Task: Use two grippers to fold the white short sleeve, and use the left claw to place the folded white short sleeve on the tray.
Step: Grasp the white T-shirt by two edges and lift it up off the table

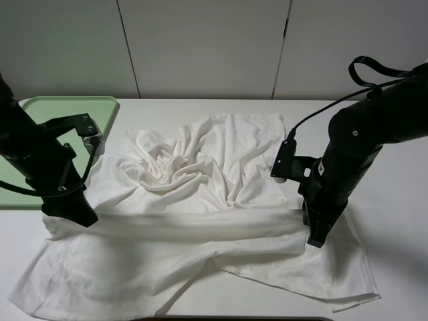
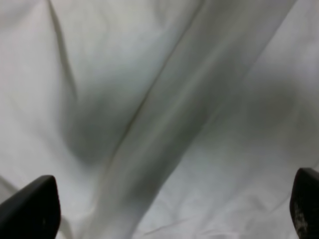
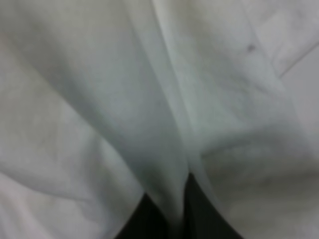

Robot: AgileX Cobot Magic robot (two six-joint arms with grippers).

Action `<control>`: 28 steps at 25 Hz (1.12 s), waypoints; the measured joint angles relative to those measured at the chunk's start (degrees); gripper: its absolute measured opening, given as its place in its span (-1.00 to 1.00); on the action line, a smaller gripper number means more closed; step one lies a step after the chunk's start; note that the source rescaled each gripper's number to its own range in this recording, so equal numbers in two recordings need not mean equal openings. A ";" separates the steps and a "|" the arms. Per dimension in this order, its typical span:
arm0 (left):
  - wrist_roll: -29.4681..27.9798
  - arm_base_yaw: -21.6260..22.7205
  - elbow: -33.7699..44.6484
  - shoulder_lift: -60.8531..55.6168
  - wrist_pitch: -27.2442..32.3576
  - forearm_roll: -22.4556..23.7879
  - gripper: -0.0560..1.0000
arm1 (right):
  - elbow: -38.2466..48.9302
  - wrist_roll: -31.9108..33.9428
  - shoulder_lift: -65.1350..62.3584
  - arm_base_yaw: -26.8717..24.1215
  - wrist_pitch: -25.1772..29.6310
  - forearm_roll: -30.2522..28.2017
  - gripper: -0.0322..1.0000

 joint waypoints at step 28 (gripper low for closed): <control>5.53 -11.97 -2.91 12.13 -5.86 19.46 -0.67 | 0.00 0.60 0.00 0.00 0.00 -0.13 -0.94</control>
